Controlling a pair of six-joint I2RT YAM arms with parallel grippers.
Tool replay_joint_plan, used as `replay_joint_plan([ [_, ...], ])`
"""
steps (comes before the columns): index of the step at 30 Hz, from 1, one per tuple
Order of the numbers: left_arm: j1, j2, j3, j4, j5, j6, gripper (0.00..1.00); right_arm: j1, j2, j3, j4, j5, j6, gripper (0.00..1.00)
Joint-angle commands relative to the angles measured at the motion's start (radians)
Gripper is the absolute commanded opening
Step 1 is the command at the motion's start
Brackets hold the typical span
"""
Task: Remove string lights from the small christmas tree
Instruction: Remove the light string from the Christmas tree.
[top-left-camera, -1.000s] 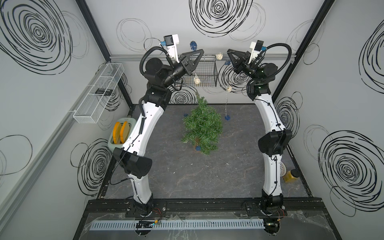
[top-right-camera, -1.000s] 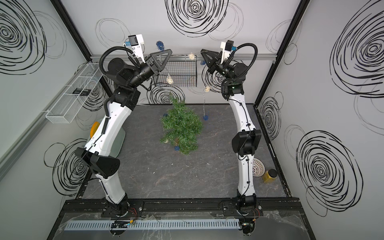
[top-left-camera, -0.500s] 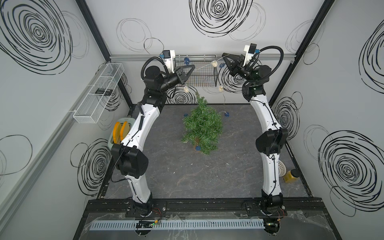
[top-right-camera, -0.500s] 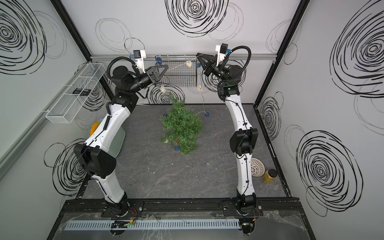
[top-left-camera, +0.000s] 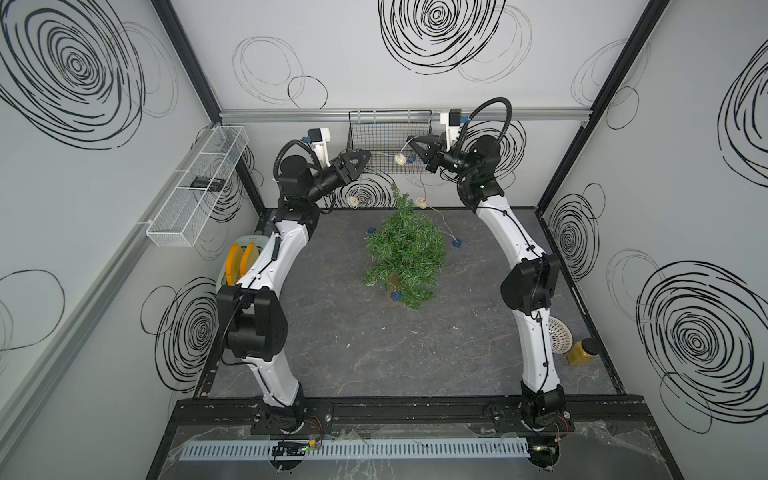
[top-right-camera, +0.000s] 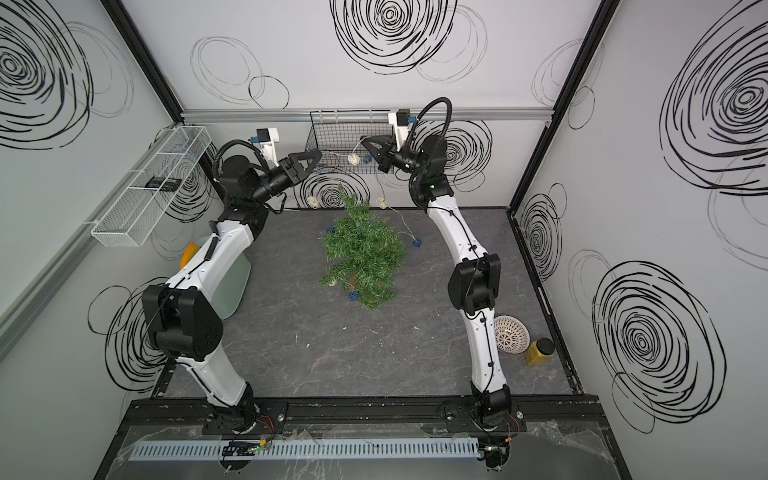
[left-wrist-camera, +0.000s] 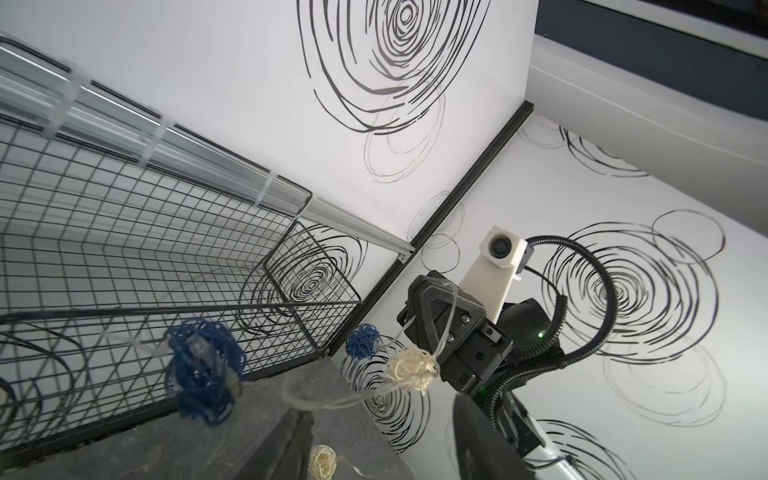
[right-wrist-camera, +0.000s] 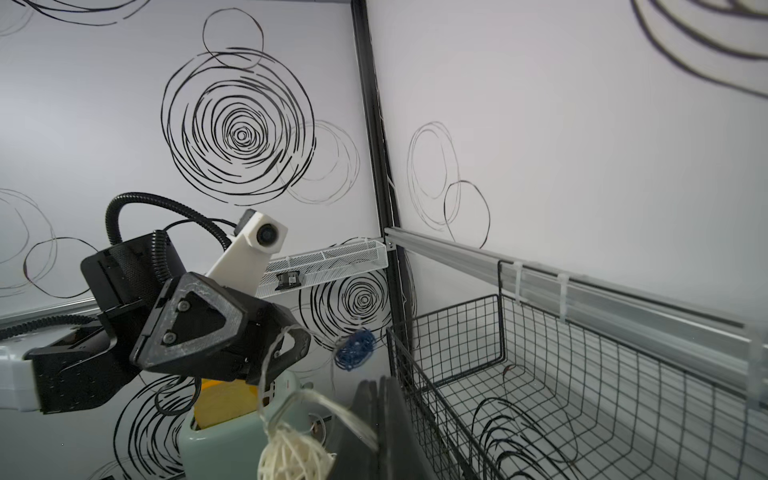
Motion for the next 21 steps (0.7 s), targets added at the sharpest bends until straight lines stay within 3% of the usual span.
replay_joint_plan([
  [1, 0.035, -0.037, -0.036, 0.092, -0.019, -0.044, 0.67, 0.009, -0.009, 0.017, -0.067, 0.01, -0.062, 0.0],
  [7, 0.069, -0.008, -0.08, 0.152, -0.001, -0.057, 0.76, 0.026, 0.007, 0.056, -0.199, 0.037, -0.145, 0.0],
  [13, 0.013, -0.007, -0.104, 0.261, 0.088, 0.005, 0.8, 0.038, -0.002, 0.046, -0.293, 0.047, -0.22, 0.0],
  [18, -0.049, 0.027, -0.02, 0.164, 0.156, 0.141, 0.79, 0.053, -0.02, 0.02, -0.322, 0.074, -0.26, 0.0],
  [21, -0.081, 0.042, 0.024, 0.013, 0.15, 0.262, 0.79, 0.058, -0.022, 0.017, -0.325, 0.091, -0.257, 0.0],
])
